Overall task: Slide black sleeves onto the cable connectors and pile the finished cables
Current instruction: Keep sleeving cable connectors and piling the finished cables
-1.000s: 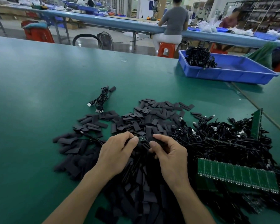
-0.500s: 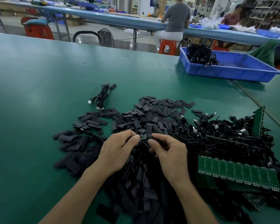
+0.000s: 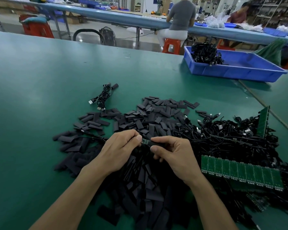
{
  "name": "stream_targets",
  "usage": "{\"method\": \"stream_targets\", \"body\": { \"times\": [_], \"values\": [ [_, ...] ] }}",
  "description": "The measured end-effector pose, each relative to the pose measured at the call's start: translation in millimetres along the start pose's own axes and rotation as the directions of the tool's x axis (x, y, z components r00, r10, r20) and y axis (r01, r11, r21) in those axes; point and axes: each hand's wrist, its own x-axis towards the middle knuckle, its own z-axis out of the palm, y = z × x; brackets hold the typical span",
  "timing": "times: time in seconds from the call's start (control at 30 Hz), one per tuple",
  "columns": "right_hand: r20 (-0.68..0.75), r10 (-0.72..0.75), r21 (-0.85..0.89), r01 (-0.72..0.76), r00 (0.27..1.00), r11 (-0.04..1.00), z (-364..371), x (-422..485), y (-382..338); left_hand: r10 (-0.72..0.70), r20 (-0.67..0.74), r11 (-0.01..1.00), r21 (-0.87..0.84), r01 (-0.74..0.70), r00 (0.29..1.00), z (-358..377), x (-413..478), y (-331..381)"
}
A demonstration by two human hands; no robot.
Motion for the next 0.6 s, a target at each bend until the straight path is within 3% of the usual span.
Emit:
{"method": "stream_targets", "body": {
  "times": [0.2, 0.43, 0.6],
  "values": [
    [-0.026, -0.022, 0.115, 0.025, 0.999, 0.993, 1.7, 0.2, -5.4, 0.036, -0.033, 0.999, -0.031, -0.037, 0.999, -2.0, 1.3, 8.3],
    [-0.038, -0.026, 0.055, 0.028, 0.999, 0.998, 2.6, -0.7, -4.5, 0.123, -0.054, 0.970, 0.218, -0.109, 0.991, -2.4, -1.9, 6.4],
    [-0.070, -0.067, 0.068, 0.071, 0.995, 0.995, 2.1, -3.0, -5.6, 0.137, -0.080, 0.982, 0.139, -0.125, 0.987, 0.7, -1.8, 9.8]
  ]
}}
